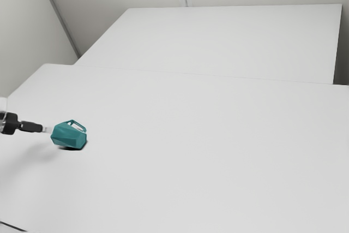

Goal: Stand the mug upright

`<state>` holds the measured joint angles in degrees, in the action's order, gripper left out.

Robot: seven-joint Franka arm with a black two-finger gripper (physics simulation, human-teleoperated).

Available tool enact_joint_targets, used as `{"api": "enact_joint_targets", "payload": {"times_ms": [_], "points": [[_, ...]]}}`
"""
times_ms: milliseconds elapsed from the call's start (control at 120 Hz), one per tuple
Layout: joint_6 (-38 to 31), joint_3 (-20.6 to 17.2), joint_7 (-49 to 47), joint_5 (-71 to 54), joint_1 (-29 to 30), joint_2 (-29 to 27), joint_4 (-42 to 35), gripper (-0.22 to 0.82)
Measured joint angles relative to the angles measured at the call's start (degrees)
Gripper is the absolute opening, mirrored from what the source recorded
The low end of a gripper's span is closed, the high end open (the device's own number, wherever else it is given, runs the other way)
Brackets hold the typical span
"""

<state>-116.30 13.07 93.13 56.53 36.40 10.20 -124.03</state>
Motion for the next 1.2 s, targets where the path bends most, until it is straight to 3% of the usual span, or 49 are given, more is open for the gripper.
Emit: {"api": "enact_joint_targets", "payload": {"times_ms": [933, 1200], "points": [[5.10, -0.90, 10.89, 3.99, -0.86, 3.60, 0.51, 0.59], [6.38, -1.03, 11.91, 4.74, -0.90, 4.10, 0.39, 0.50]]}}
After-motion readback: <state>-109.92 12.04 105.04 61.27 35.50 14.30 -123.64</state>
